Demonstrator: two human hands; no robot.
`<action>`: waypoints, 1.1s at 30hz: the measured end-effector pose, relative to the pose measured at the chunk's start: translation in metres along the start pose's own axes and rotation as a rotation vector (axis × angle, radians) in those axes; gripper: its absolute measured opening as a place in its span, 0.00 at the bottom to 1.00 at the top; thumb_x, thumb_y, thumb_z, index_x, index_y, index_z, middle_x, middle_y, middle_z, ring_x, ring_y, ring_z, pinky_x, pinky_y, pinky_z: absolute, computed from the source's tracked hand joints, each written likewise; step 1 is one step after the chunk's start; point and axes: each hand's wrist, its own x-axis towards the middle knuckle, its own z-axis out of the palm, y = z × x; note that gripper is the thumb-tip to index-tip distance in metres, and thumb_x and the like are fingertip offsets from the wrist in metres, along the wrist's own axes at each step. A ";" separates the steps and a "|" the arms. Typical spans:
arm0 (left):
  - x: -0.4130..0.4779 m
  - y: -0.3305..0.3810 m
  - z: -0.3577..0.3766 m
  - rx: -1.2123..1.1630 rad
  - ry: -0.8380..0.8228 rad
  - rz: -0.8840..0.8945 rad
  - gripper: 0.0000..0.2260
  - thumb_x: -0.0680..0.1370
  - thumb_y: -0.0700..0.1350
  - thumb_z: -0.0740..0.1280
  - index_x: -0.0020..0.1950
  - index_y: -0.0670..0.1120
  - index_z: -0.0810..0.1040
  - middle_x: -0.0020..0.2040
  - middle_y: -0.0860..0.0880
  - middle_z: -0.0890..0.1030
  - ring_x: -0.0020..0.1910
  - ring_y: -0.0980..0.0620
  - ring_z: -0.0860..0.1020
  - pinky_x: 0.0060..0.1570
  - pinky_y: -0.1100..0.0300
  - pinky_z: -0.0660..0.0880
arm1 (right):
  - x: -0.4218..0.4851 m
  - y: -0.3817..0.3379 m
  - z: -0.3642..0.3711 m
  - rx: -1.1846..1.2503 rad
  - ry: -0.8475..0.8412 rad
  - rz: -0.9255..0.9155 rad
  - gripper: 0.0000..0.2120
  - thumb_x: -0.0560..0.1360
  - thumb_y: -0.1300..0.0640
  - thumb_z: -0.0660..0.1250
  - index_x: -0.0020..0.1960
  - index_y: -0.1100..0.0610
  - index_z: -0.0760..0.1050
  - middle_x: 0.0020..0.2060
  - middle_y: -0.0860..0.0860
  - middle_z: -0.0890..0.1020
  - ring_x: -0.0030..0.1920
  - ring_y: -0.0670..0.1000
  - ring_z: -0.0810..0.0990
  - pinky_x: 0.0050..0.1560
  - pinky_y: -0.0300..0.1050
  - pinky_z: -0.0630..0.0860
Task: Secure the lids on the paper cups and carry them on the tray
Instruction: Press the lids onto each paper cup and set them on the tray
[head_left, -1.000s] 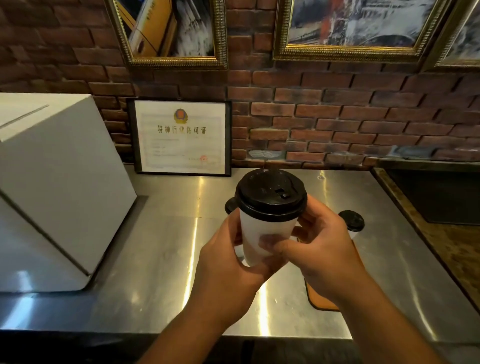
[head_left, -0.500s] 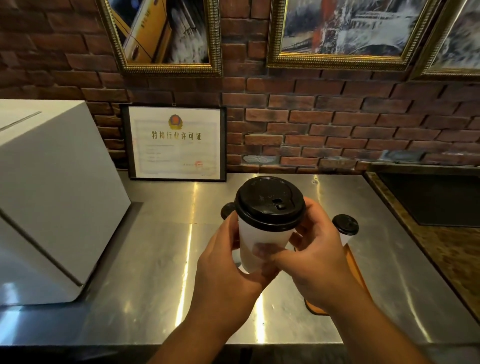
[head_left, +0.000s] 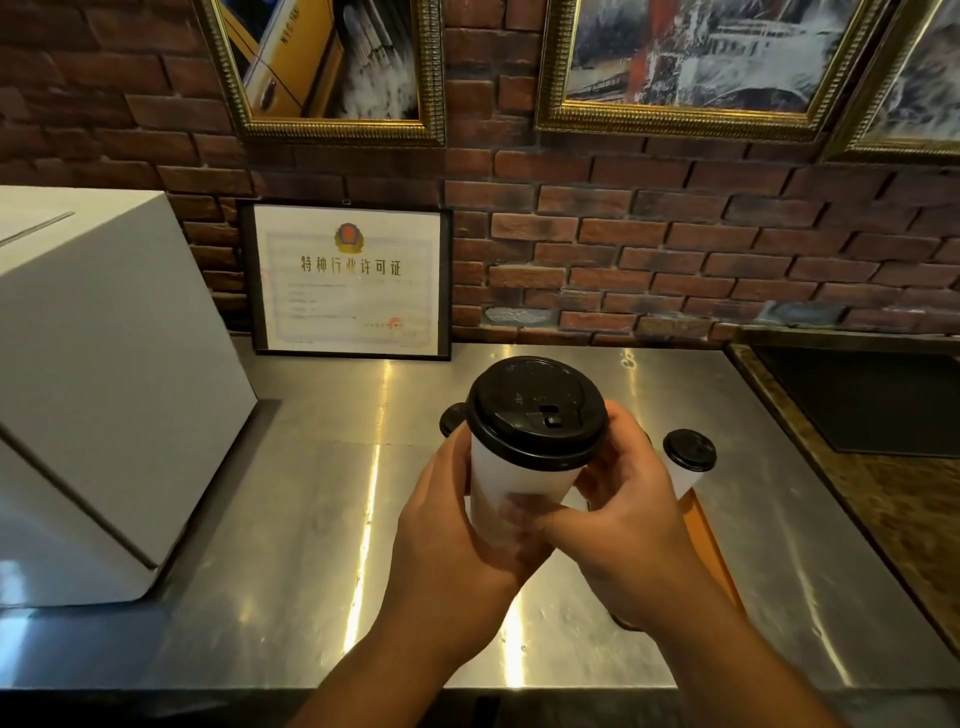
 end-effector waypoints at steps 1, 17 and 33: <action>0.000 -0.001 0.000 0.003 -0.006 0.006 0.38 0.66 0.67 0.76 0.73 0.69 0.66 0.65 0.71 0.76 0.67 0.71 0.72 0.52 0.85 0.66 | 0.000 0.000 -0.001 0.000 -0.021 -0.002 0.43 0.60 0.62 0.87 0.58 0.22 0.74 0.59 0.33 0.83 0.61 0.35 0.80 0.51 0.31 0.80; 0.012 0.002 -0.002 -0.031 0.046 0.067 0.36 0.65 0.69 0.74 0.68 0.84 0.59 0.62 0.82 0.71 0.66 0.76 0.70 0.47 0.87 0.64 | 0.001 0.001 0.004 0.028 -0.065 -0.032 0.42 0.59 0.60 0.84 0.61 0.25 0.75 0.60 0.35 0.84 0.64 0.36 0.80 0.52 0.27 0.78; 0.015 0.001 0.000 -0.071 -0.037 0.057 0.35 0.64 0.78 0.72 0.68 0.82 0.62 0.63 0.78 0.73 0.66 0.74 0.71 0.46 0.86 0.66 | -0.001 0.006 0.005 0.077 -0.008 0.034 0.42 0.57 0.60 0.85 0.60 0.28 0.76 0.60 0.37 0.84 0.63 0.39 0.81 0.54 0.35 0.82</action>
